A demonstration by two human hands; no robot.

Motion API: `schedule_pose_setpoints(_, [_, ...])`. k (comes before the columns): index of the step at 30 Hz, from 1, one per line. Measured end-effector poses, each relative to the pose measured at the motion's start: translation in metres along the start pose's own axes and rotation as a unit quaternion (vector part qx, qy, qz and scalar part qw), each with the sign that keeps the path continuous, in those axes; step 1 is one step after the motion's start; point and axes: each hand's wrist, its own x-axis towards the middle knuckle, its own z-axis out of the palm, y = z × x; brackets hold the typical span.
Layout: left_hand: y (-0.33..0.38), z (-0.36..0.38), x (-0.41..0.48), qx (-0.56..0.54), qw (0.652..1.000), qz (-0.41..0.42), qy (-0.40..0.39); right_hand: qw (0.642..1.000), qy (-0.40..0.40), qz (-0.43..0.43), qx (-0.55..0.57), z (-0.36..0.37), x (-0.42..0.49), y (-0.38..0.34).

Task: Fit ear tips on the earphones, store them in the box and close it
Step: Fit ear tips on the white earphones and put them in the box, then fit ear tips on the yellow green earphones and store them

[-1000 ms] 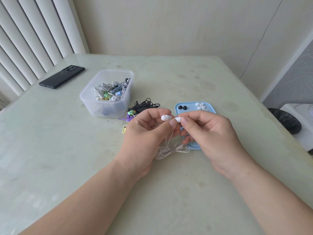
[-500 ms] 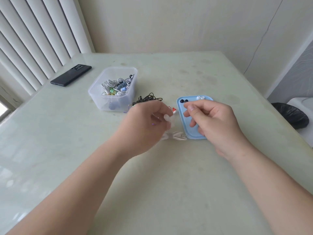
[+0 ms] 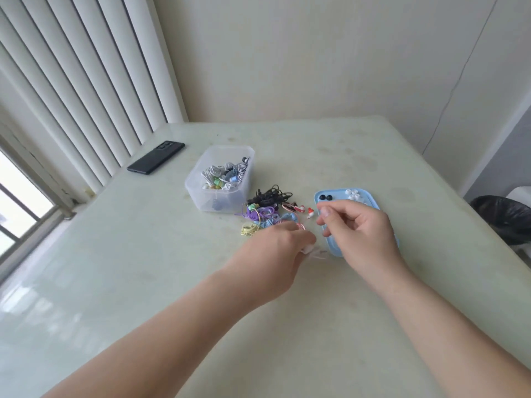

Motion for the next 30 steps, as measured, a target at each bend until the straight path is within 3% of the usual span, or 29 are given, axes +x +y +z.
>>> schedule_pose_setpoints(4, [-0.011,-0.035,0.006,-0.044,0.995,-0.049,0.079,0.998,0.036,0.025,0.054,0.002,0.011,-0.015])
schedule_pose_setpoints(7, [-0.047,-0.074,0.024,-0.019,0.979,-0.115,0.169,0.997,0.006,0.047,0.056,0.019,0.025,-0.028])
schedule_pose_setpoints(10, [-0.091,-0.100,0.049,0.010,0.961,-0.200,0.189,0.991,-0.052,0.100,0.069,0.045,0.042,-0.043])
schedule_pose_setpoints(15, [-0.150,-0.111,0.089,0.107,0.949,-0.282,0.096,0.985,-0.126,0.105,0.060,0.079,0.065,-0.057])
schedule_pose_setpoints(21, [-0.160,-0.108,0.111,0.200,0.936,-0.288,-0.005,0.984,-0.123,0.113,0.056,0.076,0.072,-0.050])
schedule_pose_setpoints(30, [-0.163,-0.114,0.109,0.188,0.946,-0.258,-0.065,0.986,-0.110,0.115,0.050,0.060,0.074,-0.053])
